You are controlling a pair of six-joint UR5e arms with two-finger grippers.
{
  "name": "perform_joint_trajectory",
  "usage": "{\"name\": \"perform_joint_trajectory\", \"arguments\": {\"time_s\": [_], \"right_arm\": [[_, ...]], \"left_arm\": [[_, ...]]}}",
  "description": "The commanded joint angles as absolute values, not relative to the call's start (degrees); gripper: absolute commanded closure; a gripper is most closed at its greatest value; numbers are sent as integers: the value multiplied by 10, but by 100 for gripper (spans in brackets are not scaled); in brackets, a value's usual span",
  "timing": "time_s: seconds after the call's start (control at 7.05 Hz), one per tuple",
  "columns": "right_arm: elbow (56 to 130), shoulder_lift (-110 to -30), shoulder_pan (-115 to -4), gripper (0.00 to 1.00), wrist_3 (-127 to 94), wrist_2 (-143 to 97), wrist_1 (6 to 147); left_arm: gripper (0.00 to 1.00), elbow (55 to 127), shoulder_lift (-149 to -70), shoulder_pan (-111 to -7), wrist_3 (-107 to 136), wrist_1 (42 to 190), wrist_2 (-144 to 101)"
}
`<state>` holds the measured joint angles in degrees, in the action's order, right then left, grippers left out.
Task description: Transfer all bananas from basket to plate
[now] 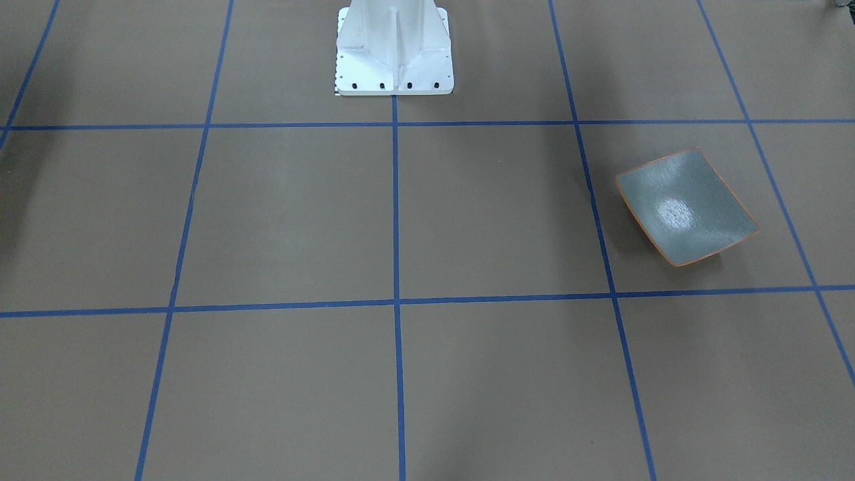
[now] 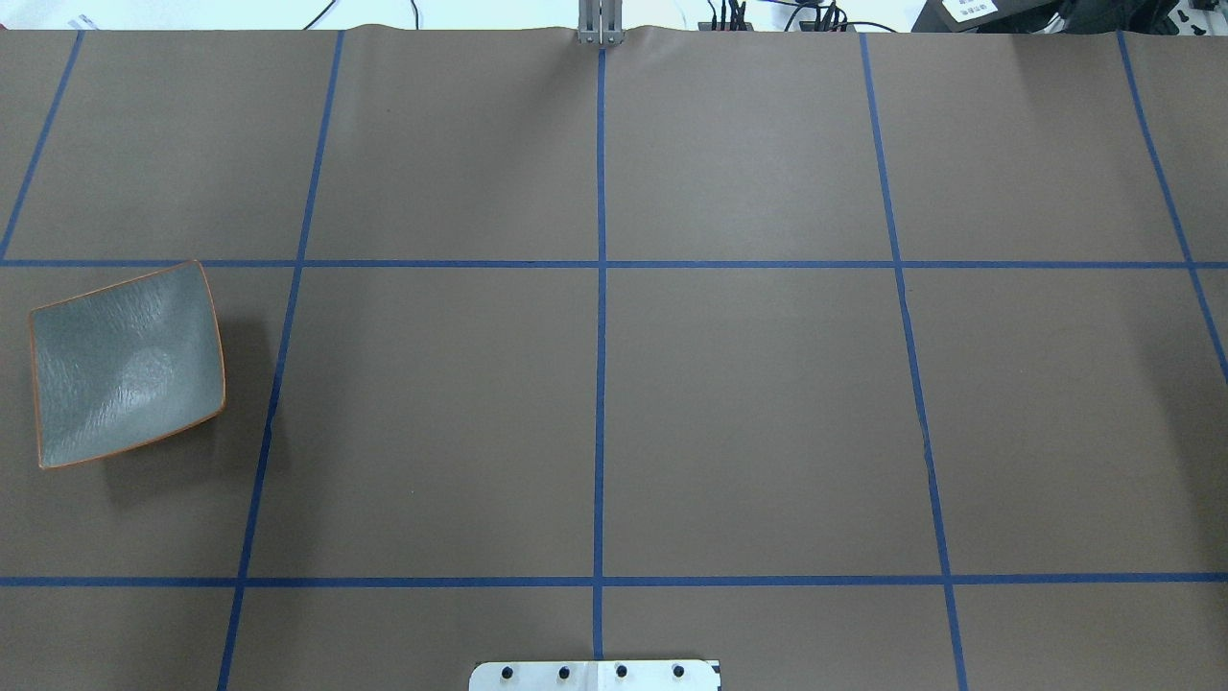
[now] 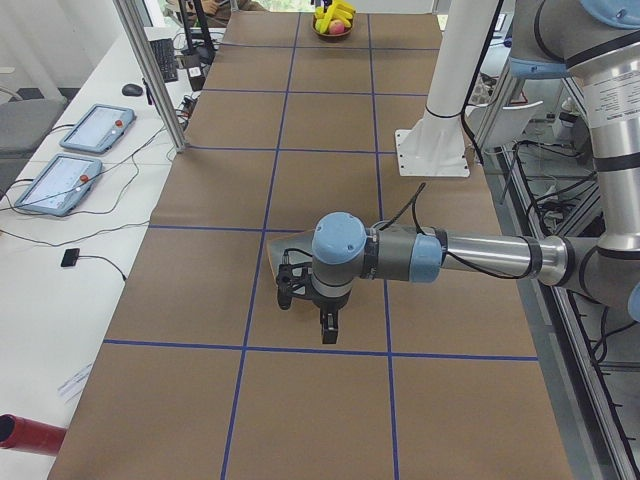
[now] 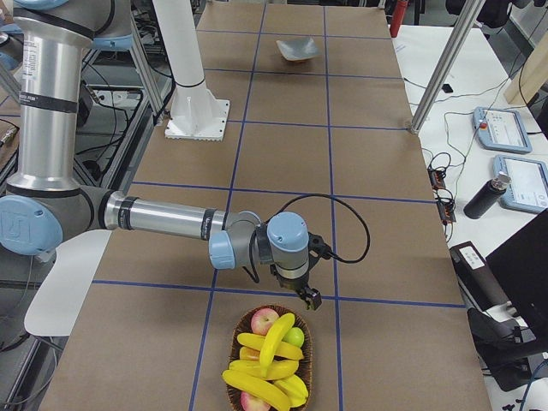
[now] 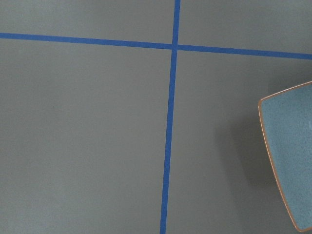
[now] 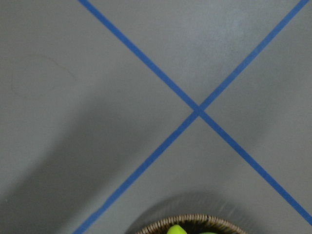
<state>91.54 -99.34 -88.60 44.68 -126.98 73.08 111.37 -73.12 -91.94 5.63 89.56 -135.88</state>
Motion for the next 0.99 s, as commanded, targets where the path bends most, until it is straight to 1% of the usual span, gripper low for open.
{"name": "perform_joint_trajectory", "arguments": {"time_s": [0.0, 0.14, 0.28, 0.43, 0.57, 0.71, 0.85], "right_arm": [[876, -1000, -888, 0, 531, -1224, 724], [861, -1002, -888, 3, 533, -1215, 724], [857, -1003, -888, 4, 529, -1216, 725], [840, -1001, -887, 11, 532, -1216, 724], [835, -998, -887, 32, 531, -1216, 723], [839, -996, -887, 79, 528, -1216, 723], [842, -986, -887, 100, 530, -1216, 724]], "left_arm": [[0, 1110, -731, -919, 56, 896, -1359], [0, 1109, -730, -919, 56, 895, -1359], [0, 1107, -731, -919, 56, 896, -1359], [0, 1106, -730, -919, 56, 896, -1359], [0, 1106, -730, -919, 56, 896, -1359], [0, 1106, -730, -919, 56, 896, -1359], [0, 1106, -731, -919, 56, 896, -1359]]}}
